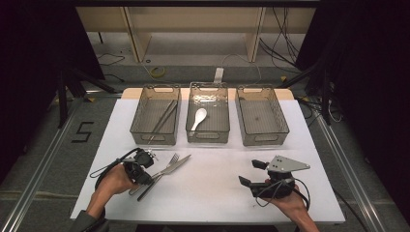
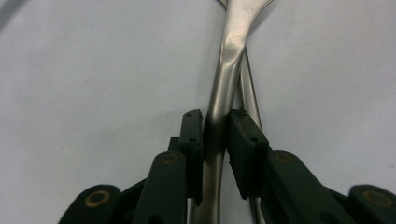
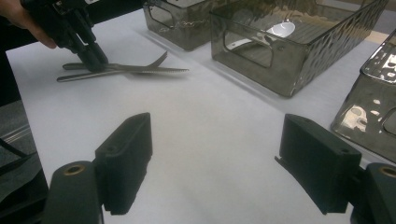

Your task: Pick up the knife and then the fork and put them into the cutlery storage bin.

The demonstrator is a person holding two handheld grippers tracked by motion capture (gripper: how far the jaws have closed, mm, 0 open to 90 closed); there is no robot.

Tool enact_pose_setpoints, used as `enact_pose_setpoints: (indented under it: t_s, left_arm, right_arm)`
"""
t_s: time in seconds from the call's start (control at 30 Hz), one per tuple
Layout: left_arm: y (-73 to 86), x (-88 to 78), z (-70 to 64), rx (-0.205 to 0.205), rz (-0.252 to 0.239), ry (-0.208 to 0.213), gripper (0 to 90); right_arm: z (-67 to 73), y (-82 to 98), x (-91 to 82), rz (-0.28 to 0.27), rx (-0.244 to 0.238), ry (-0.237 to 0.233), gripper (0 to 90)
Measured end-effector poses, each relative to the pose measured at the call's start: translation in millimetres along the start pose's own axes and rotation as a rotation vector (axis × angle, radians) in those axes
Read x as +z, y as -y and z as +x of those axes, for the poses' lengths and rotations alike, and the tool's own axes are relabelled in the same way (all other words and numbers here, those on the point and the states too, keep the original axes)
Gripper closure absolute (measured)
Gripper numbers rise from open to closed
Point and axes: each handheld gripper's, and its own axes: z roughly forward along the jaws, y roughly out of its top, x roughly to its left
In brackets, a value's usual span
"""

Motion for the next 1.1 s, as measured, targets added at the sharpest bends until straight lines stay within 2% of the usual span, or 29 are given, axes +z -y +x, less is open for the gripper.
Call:
enact_pose_setpoints:
  t_s: [0.07, 0.33, 0.8, 0.9, 1.03, 1.1]
  left_arm:
    - [0.3, -0.1, -0.2, 0.008, -0.002, 0.007, 77.4]
    - [1.8, -1.3, 3.2, -0.010, -0.027, 0.026, 78.7]
    - [2.0, -13.2, 6.3, -0.037, -0.076, 0.069, 78.8]
    - [0.5, -14.8, 4.2, -0.036, -0.083, 0.064, 78.9]
    - [-3.1, -20.7, -0.5, -0.034, -0.116, 0.083, 78.9]
    - [-5.9, -21.8, -4.1, -0.019, -0.121, 0.099, 78.9]
  right_arm:
    - [-0.2, -0.1, 0.1, -0.002, 0.002, -0.001, 26.4]
    - [-0.1, -0.1, -0.2, -0.002, 0.001, 0.000, 26.3]
    - [0.0, -0.4, -0.9, -0.003, -0.002, 0.004, 26.5]
    - [0.5, -0.4, 0.0, 0.000, -0.005, 0.002, 26.4]
    - [0.4, -0.5, 0.2, -0.004, -0.001, 0.002, 26.4]
    - [0.8, -0.9, 0.3, -0.008, 0.001, -0.004, 26.5]
